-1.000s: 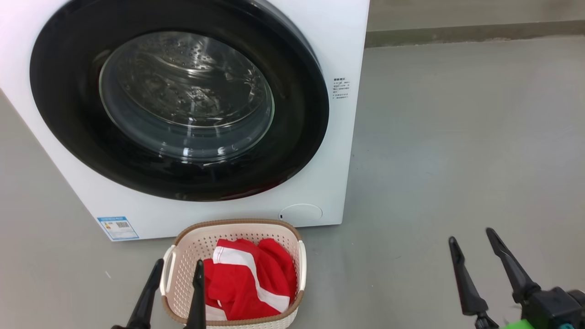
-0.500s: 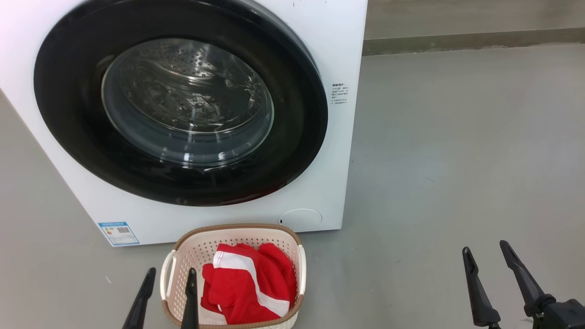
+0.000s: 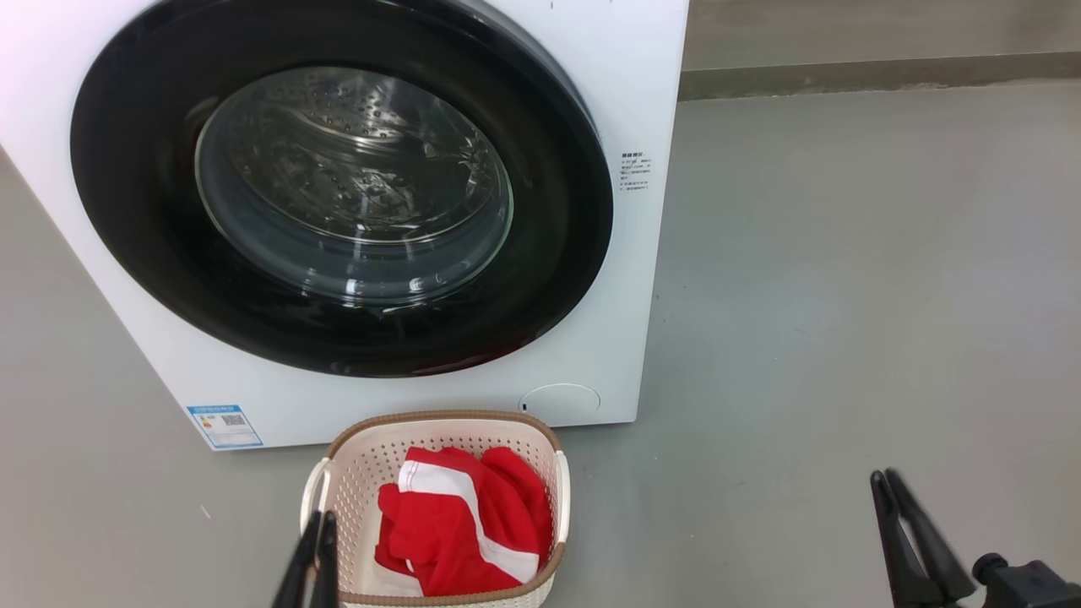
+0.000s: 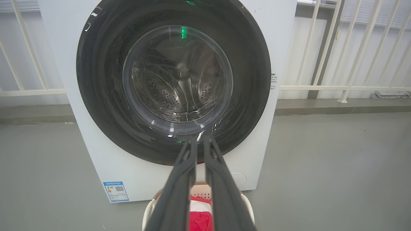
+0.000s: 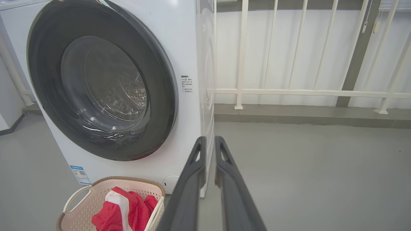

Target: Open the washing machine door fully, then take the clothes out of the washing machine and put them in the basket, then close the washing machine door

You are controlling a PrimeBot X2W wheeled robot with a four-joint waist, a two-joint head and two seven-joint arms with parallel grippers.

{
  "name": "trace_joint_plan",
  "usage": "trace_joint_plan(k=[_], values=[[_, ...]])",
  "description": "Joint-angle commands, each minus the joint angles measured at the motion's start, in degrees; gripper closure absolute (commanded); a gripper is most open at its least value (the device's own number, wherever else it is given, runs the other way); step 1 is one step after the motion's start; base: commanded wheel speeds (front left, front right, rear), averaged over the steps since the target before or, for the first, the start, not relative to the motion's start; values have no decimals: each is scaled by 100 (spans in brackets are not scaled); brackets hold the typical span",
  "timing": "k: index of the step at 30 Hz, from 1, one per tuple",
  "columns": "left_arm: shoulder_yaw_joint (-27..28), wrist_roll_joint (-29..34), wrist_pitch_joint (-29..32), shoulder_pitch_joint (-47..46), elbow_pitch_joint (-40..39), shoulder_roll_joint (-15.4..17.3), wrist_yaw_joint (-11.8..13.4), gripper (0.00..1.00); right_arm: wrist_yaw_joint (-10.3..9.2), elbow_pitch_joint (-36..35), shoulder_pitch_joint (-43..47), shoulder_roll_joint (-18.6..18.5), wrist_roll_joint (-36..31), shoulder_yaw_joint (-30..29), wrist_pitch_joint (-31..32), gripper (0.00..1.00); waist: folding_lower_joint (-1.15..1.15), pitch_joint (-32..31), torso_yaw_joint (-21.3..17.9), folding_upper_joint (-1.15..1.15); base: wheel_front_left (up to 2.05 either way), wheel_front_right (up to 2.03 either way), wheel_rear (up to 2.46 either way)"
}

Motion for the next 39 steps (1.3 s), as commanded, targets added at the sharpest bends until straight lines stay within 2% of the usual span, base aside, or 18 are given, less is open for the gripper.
trace_joint_plan(k=[1,7,12,39], values=[[-2,-67,7,1,14,-1,-7,100,0,20,-7,3,66,7,8,100,0,3,0,0,0,0,0],[32,-503,86,-50,47,24,-52,100,-1,66,-82,-28,492,25,91,100,13,5,-3,0,0,0,0],[59,-862,154,-111,106,42,-97,100,-2,124,-161,-52,843,40,160,100,1,29,-5,0,0,0,0],[227,-2697,522,-408,380,111,-336,100,-7,383,-539,-143,2628,83,543,100,0,96,-16,0,0,0,0]])
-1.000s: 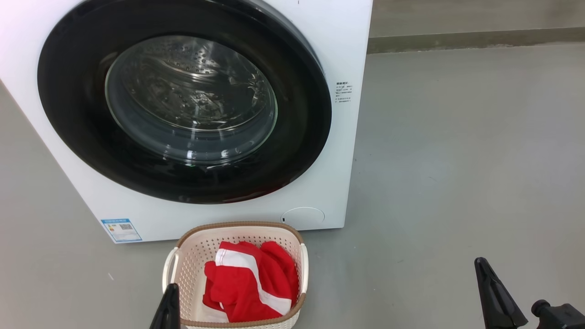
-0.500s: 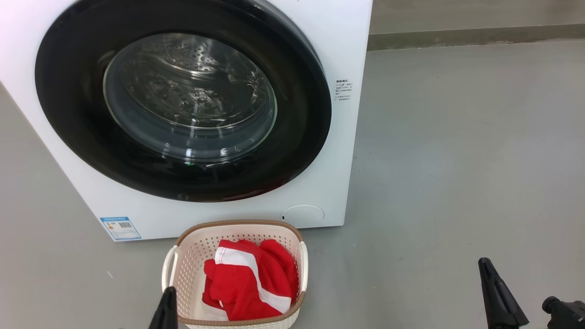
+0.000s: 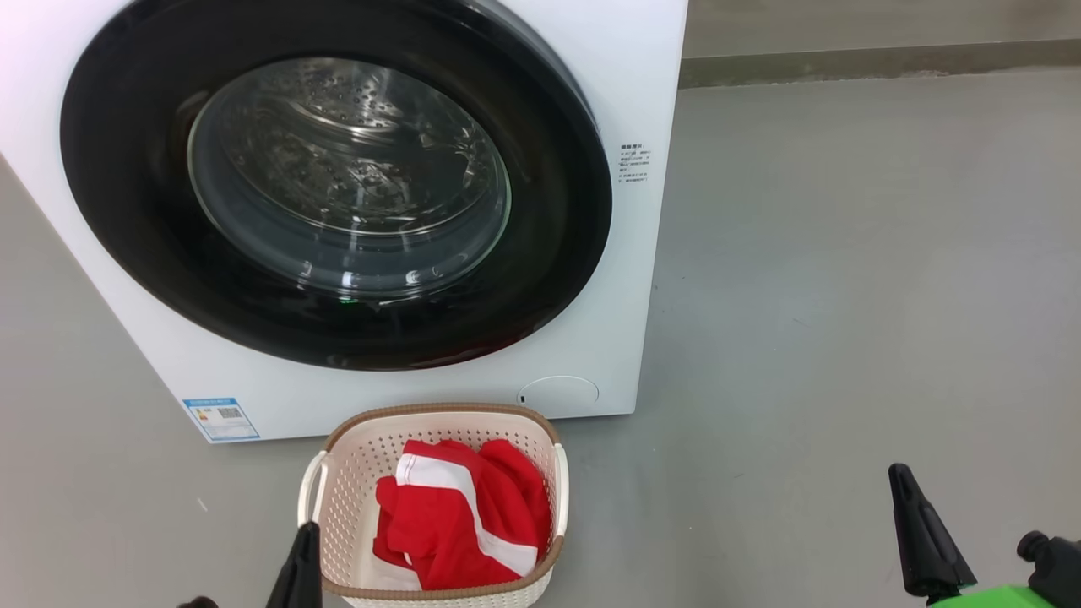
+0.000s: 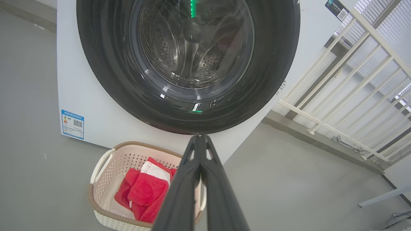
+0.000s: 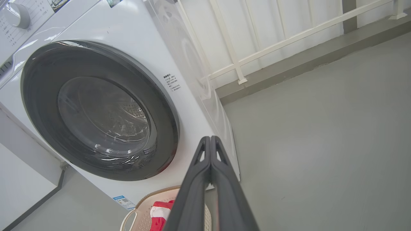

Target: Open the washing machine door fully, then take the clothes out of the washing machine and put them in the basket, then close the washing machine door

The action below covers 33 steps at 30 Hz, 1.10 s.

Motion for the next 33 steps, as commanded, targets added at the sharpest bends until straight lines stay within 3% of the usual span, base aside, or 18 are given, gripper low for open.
trace_joint_plan(k=[1,33], values=[[116,-174,33,-258,-110,84,-77,100,-7,-116,-284,-105,201,51,49,100,-1,3,-1,0,0,0,0],[380,-2303,520,-586,169,120,-350,100,-12,187,-728,-171,2276,44,551,100,-1,82,-14,0,0,0,0]])
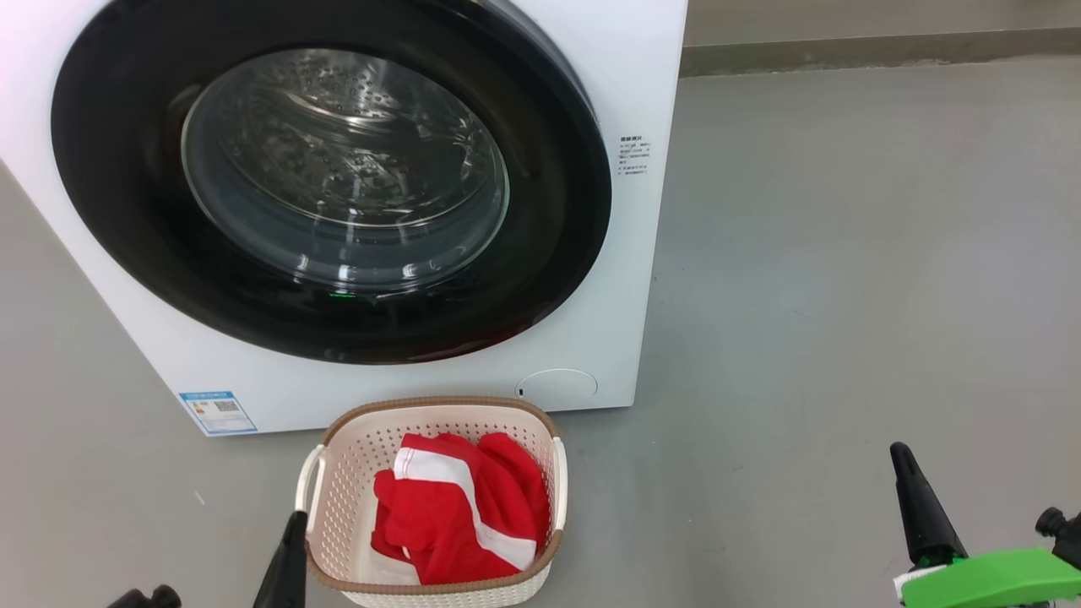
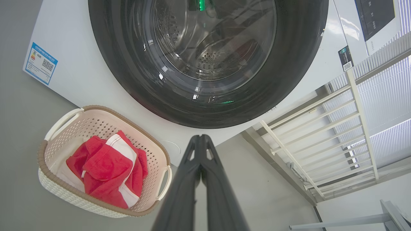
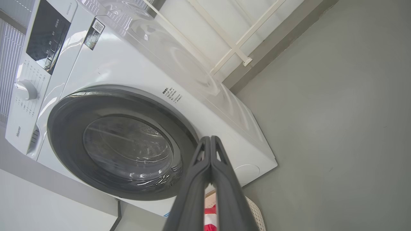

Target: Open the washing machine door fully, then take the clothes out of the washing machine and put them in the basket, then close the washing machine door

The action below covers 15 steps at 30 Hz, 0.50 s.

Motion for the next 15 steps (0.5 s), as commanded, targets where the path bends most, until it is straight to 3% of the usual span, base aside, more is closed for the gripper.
trace_joint_plan(k=[1,15], values=[[146,-148,21,-293,-99,99,-65,100,-11,-119,-305,-110,139,59,22,100,0,2,0,0,0,0,0],[290,-1166,270,-455,41,105,-198,100,-14,29,-522,-131,1132,40,277,100,0,40,-6,0,0,0,0]])
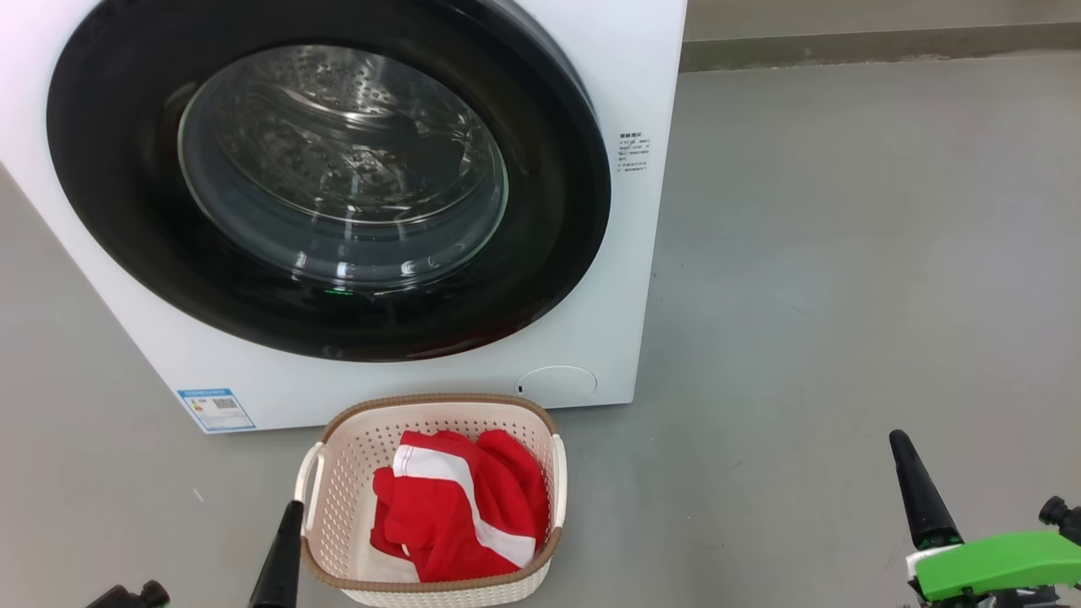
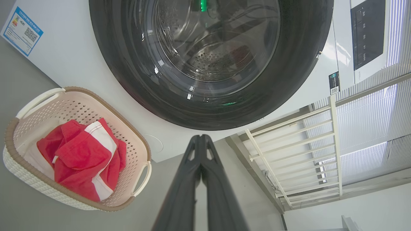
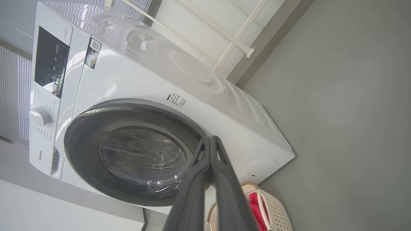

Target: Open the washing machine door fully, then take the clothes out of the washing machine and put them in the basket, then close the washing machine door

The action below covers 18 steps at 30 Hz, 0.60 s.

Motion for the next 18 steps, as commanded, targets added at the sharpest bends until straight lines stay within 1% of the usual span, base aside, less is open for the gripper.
trace_joint_plan(k=[1,18], values=[[183,-211,52,-270,-88,103,-90,100,1,-102,-303,-97,265,63,51,100,0,5,-1,0,0,0,0],[355,-1356,342,-454,71,103,-240,100,-2,66,-549,-115,1382,34,347,100,0,47,-8,0,0,0,0]])
